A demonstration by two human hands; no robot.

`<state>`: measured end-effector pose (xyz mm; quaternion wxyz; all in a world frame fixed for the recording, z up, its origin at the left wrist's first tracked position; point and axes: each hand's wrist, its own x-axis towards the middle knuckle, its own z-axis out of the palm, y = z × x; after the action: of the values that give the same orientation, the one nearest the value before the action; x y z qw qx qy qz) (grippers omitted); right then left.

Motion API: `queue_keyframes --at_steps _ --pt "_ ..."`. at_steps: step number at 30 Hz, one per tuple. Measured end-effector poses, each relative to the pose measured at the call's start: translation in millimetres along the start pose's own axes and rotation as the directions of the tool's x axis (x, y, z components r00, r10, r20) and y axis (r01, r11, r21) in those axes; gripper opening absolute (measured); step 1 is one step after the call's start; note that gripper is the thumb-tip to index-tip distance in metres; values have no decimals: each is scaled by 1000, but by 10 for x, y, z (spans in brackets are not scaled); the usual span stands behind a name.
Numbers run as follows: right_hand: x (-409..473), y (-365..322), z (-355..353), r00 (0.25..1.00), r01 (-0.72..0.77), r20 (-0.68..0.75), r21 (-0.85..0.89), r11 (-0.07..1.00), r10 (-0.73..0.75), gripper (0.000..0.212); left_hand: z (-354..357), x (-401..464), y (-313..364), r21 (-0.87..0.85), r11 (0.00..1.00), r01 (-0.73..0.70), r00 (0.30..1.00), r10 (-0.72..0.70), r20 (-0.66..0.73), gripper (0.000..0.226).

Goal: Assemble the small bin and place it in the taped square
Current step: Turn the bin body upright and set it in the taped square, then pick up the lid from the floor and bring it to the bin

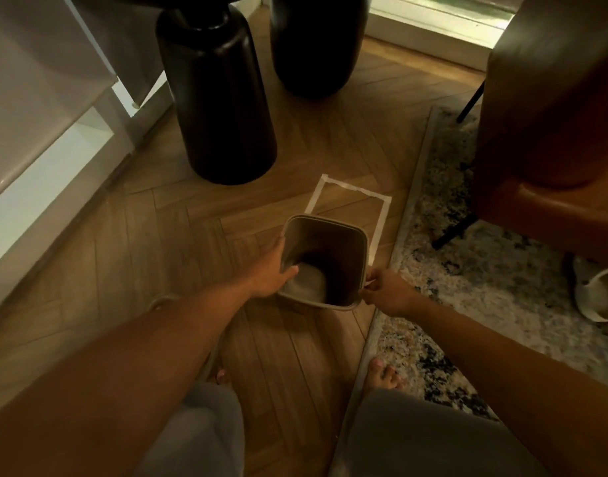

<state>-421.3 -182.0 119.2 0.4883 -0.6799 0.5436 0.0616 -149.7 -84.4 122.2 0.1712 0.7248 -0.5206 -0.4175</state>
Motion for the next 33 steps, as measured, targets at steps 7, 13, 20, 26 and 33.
queue_keyframes --at_steps 7,13,20,26,33 --pt "-57 133 -83 998 -59 -4 -142 988 59 33 49 45 49 35 999 1 999 -3 52 84" --pt "-26 86 -181 996 -90 -5 -350 932 94 54 34 94 -13 52 999 -8 998 5 70 83" --pt "26 -645 -285 979 93 -102 -550 830 -176 54 -296 -71 -167 -78 997 -1 995 -7 -96 67" --pt "11 -1409 -39 896 383 -59 -399 833 -440 44 -813 -455 -755 -98 991 94 964 -115 -240 45" --pt "175 -2023 615 849 499 -8 -312 808 -528 35 -1142 -1010 -1646 -256 929 267 869 -347 -353 41"
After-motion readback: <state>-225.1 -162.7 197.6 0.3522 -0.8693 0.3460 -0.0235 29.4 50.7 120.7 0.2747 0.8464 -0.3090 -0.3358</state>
